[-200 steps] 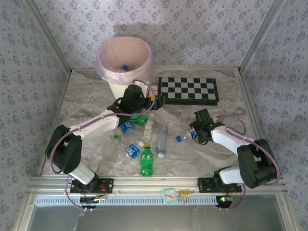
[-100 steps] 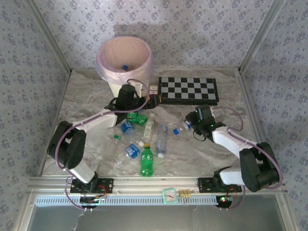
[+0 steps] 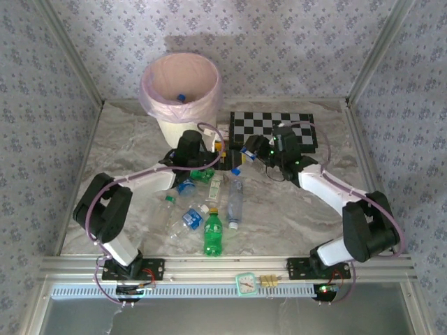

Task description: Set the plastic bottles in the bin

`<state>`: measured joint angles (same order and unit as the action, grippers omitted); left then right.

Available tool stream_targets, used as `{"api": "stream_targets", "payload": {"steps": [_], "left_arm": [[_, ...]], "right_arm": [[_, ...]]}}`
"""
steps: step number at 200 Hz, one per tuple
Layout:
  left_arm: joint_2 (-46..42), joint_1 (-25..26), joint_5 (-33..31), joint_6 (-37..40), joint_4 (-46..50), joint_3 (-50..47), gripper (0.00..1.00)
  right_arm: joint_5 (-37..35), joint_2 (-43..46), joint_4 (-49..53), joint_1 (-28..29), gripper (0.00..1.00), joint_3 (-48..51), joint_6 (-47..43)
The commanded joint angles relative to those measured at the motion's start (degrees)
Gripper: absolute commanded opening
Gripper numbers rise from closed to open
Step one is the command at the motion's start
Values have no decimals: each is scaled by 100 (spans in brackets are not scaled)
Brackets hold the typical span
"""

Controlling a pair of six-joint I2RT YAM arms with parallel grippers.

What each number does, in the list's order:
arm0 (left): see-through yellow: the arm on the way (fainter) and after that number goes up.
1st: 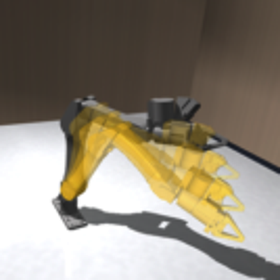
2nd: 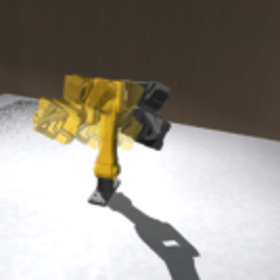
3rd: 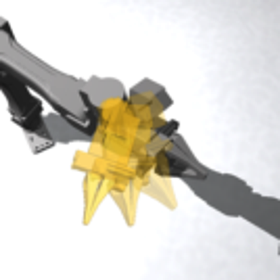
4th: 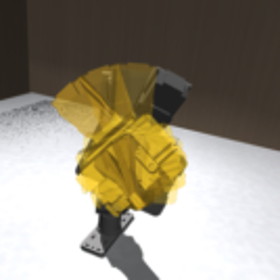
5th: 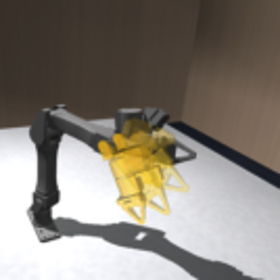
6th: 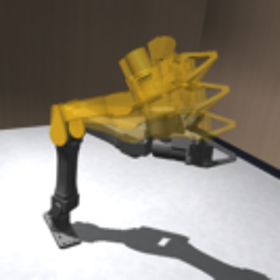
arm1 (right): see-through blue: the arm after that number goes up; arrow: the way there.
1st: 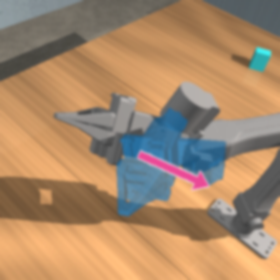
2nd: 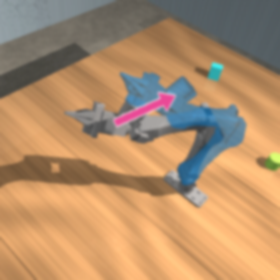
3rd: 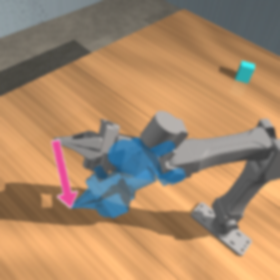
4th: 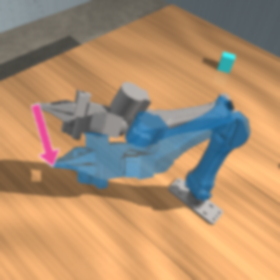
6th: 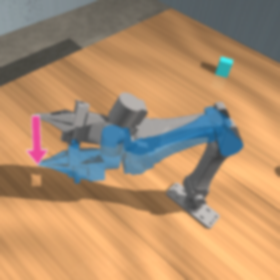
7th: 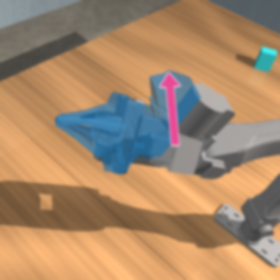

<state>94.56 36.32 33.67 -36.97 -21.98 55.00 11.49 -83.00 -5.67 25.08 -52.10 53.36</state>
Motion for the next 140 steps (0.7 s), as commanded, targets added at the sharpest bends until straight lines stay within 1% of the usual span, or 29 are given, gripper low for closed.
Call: {"api": "stream_targets", "payload": {"steps": [1,31,49,60,77,82,106,121,140], "left_arm": [[156,69,204,181,102,158,100],[293,76,164,112,88,240,100],[354,73,207,84,37,285,96],[383,77,226,59,6,292,89],[392,73,254,17,-48,291,71],[388,77,246,8,-62,287,67],[370,77,220,-20,-114,239,57],[361,77,197,-29,-117,239,52],[346,69,132,-29,-99,232,50]], "right_arm": [[365,-127,-85,102,42,-347,-303],[386,-150,-23,152,42,-433,-337],[376,-139,-13,173,42,-424,-334],[347,-144,4,184,41,-425,-340],[311,-146,8,203,41,-411,-345],[302,-139,8,215,41,-407,-344],[274,-146,25,219,42,-405,-373],[282,-146,34,224,47,-407,-380],[315,-124,14,205,63,-406,-380]]}}
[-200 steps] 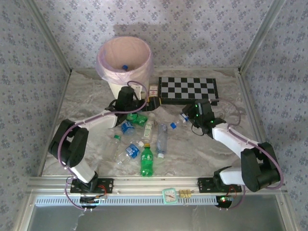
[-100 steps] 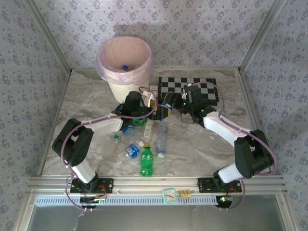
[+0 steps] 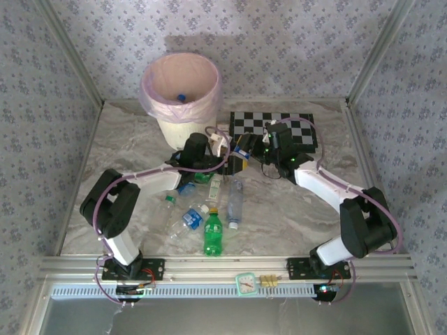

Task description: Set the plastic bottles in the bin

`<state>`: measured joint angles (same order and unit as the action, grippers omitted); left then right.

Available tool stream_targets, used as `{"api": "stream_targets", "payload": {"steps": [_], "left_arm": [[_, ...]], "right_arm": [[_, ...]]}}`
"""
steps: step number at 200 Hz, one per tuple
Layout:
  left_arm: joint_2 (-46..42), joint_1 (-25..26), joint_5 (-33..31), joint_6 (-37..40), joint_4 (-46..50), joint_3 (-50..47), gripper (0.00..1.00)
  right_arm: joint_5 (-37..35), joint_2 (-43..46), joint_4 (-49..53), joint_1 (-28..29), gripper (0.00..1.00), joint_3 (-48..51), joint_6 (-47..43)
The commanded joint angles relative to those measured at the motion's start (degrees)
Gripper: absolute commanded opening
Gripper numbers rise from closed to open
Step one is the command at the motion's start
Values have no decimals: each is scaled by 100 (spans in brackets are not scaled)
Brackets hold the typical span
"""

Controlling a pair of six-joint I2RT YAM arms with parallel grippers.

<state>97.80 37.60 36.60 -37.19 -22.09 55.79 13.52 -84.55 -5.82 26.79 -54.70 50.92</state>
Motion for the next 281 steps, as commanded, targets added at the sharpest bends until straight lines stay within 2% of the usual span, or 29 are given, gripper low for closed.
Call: {"api": "stream_targets", "payload": {"steps": [1,17,45,80,132,190,214,281], "left_arm": [[21,-60,-166,-7,-86,152,50],[2,-69,-259,6,-76,143,49],[-125,-117,-432,114,67,143,48],[-376,-216,-647,467,444,338,48],[-691,-244,-1279,1458,1222,1183,48],[-780,-312,-2578,2791,2231,2606,48],[-679,-548,-3208,2991,2752,3210,48],[-604,-1562,-3658,2944,3258,3791,49]], "right_arm": [[114,33,29,36,64,-151,-135],[43,83,155,16,73,-202,-164],[-313,241,623,-57,79,-307,-261],[-786,597,910,-194,82,-149,-360],[-1323,1250,1050,-417,86,286,-494],[-1226,1133,984,-385,91,425,-530],[-1119,1000,957,-367,91,433,-462],[-868,706,796,-247,91,442,-565]]}}
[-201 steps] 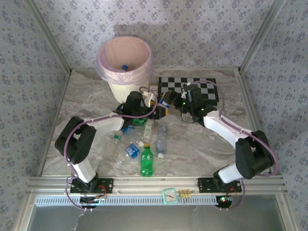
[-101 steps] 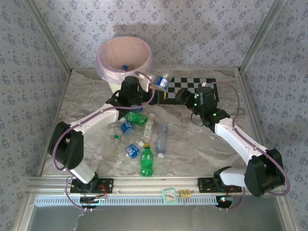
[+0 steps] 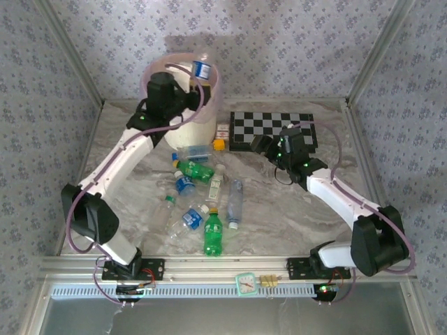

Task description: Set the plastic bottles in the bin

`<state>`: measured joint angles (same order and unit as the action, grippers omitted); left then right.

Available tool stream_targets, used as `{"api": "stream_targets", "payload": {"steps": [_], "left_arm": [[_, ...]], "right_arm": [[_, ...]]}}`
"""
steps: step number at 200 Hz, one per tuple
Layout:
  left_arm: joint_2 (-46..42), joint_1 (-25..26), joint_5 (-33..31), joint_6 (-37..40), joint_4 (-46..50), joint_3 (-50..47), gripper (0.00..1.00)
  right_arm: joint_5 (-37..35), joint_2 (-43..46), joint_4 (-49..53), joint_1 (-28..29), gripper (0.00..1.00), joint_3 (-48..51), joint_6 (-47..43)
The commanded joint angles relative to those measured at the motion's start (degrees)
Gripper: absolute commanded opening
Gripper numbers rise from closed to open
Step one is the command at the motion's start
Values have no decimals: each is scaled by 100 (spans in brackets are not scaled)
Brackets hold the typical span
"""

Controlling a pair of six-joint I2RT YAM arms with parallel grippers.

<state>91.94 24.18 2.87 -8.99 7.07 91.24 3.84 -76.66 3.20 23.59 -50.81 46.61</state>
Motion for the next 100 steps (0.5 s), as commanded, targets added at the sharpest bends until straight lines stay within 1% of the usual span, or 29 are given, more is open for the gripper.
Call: {"api": "stream_targets", "payload": {"steps": [1,21,44,63,76,100], "left_arm": [[-18,-238,-291,125,345,245,49],[61,-492,-344,106,497,294,49],[209,-663,-393,107,749,392,50],[373,-721,-402,108,971,504,52],[509,-722,-396,107,1084,601,53],[745,-721,-342,83,1285,803,58]], "right_arm": [[104,-84,-113,69,91,53,-135],[199,-162,-201,88,91,45,-135],[283,-199,-289,115,92,37,-145],[336,-213,-310,144,95,14,-180],[365,-200,-320,162,100,12,-196],[351,-183,-282,189,100,1,-197]]}}
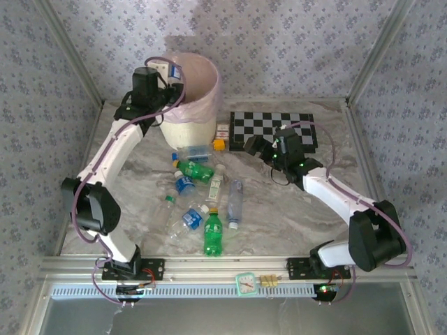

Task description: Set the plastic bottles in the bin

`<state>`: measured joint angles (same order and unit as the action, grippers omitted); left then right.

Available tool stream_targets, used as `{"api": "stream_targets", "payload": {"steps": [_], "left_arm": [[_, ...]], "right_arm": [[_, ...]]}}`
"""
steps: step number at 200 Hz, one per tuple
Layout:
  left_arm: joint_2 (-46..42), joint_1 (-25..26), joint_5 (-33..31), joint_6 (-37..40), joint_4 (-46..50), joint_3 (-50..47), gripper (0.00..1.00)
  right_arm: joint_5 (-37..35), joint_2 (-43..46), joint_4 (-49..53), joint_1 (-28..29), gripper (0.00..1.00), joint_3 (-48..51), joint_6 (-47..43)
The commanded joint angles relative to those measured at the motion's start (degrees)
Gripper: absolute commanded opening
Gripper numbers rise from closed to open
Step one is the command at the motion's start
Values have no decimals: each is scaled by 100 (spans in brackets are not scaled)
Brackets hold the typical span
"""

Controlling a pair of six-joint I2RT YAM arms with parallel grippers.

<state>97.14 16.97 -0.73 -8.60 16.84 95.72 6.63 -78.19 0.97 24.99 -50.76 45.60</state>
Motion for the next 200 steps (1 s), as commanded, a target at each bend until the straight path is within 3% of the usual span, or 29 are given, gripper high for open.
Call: {"api": "stream_targets", "payload": {"steps": [1,23,51,71,130,173,200], "left_arm": [[234,0,19,43,314,361,59],[397,1,40,3,496,556,68],[476,-1,63,-55,546,653,88],[477,2,62,-74,561,694,94],[396,32,106,-80,398,617,100],[113,373,-486,190,-36,298,100],[-319,613,-687,226,-548,-200,100]], "right_arm": [[69,-30,-56,49,100,-4,-96],[45,23,-51,77,100,38,-115],[-62,104,-52,120,100,88,-141],[-75,119,-48,125,100,92,-153],[-428,-44,394,175,100,-220,18],[-468,-166,381,396,100,-308,-137],[-276,-459,1025,540,100,-559,-355]]}}
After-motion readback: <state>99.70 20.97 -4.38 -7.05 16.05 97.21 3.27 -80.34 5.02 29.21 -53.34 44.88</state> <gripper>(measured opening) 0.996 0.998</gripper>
